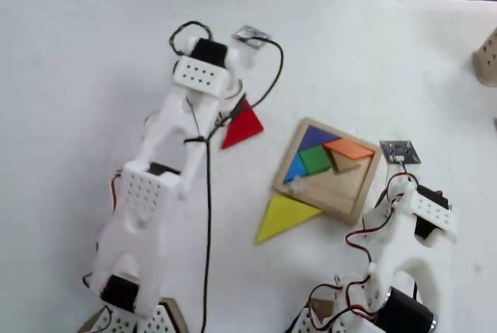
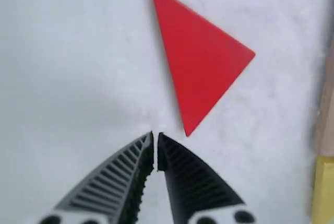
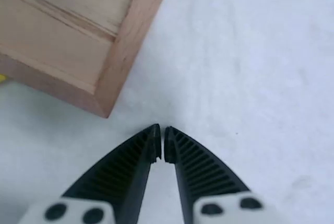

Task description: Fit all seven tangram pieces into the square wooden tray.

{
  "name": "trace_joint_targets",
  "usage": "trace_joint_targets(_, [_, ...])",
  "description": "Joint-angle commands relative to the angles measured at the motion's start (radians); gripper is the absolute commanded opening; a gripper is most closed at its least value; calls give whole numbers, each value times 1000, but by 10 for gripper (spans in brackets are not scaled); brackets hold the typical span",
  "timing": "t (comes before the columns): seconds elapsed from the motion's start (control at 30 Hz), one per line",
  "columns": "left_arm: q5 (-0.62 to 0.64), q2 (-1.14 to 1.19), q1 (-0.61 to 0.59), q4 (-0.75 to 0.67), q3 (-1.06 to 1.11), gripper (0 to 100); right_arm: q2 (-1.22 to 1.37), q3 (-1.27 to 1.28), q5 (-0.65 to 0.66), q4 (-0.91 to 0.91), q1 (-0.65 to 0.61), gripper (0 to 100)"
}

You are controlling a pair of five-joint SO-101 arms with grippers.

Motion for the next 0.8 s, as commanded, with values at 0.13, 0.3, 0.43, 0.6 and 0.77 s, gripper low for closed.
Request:
trace_joint_targets(0.13, [49, -538, 33, -180, 571, 20, -13, -5, 11, -8, -8, 18])
trace_joint_targets(0.3, [169, -780, 19, -608, 954, 20, -13, -5, 11, -8, -8, 18])
trace_joint_targets(0.43, [207, -880, 45, -1088, 1295, 20, -13, -5, 12, -8, -5, 18])
trace_joint_targets(0.6, [207, -877, 88, -1372, 1430, 20, -13, 0, 12, -8, -2, 18])
trace_joint_targets(0.77, [210, -763, 145, -1524, 1405, 20, -13, 2, 12, -8, -1, 18])
